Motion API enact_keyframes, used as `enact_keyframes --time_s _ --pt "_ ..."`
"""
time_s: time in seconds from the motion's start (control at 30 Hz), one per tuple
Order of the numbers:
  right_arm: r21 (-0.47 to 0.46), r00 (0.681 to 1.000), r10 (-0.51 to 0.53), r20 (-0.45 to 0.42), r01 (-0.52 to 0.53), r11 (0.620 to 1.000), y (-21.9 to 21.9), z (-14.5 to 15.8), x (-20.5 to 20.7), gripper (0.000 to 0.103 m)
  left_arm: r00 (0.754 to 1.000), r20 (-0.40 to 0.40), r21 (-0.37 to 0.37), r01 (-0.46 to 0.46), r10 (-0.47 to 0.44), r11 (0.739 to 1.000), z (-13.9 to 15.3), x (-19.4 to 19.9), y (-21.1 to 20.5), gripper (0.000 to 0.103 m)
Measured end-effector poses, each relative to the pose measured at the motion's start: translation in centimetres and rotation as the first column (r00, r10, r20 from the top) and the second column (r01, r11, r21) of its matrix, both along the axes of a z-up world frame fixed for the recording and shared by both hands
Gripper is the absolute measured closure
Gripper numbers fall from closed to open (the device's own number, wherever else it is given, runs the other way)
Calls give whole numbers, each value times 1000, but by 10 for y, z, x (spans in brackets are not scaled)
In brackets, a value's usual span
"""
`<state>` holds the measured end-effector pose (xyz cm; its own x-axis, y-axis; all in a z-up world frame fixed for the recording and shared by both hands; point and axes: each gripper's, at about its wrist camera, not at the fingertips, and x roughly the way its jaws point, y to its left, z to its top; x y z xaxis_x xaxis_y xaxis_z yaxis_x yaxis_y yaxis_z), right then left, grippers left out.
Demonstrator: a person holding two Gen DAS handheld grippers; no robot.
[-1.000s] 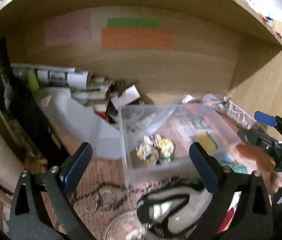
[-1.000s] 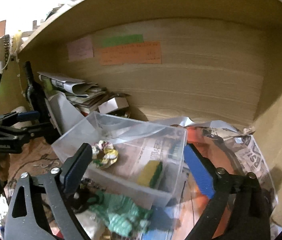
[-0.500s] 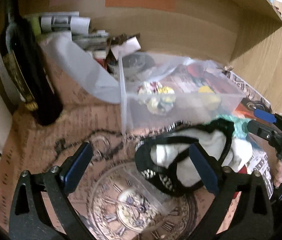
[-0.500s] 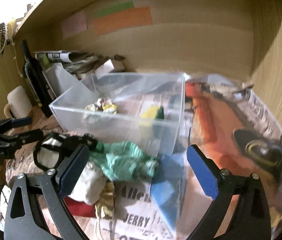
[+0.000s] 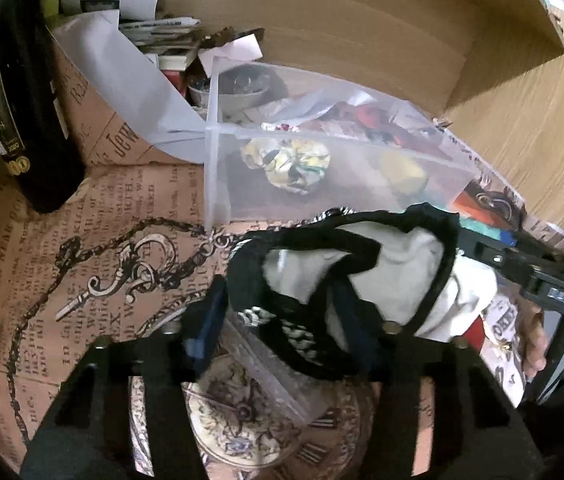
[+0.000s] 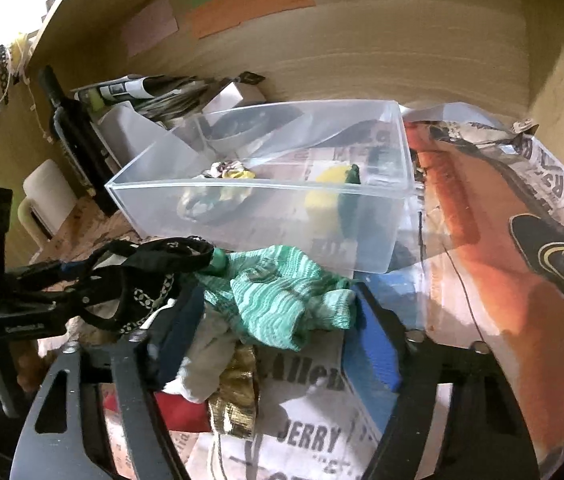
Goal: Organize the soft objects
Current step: 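Grasp the black strap with the left tool while the right tool grasps the green knitted cloth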
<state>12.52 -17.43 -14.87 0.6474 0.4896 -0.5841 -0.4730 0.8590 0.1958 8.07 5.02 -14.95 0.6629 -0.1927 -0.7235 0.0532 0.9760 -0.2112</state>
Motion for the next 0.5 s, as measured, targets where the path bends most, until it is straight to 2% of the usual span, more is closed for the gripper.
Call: enact_keyframes --time_s 0.07,0.2,0.5 --pt "12 1000 -2 -13 2 1000 -2 -2 2 60 1000 18 15 -5 5 1000 3 -2 -1 63" --pt "31 1000 -3 1 3 1000 -4 1 -1 77 999 34 36 -10 9 999 9 -3 -2 72" --pt "52 994 -41 104 36 998 -13 22 -13 82 993 115 46 -35 29 998 40 -9 6 78"
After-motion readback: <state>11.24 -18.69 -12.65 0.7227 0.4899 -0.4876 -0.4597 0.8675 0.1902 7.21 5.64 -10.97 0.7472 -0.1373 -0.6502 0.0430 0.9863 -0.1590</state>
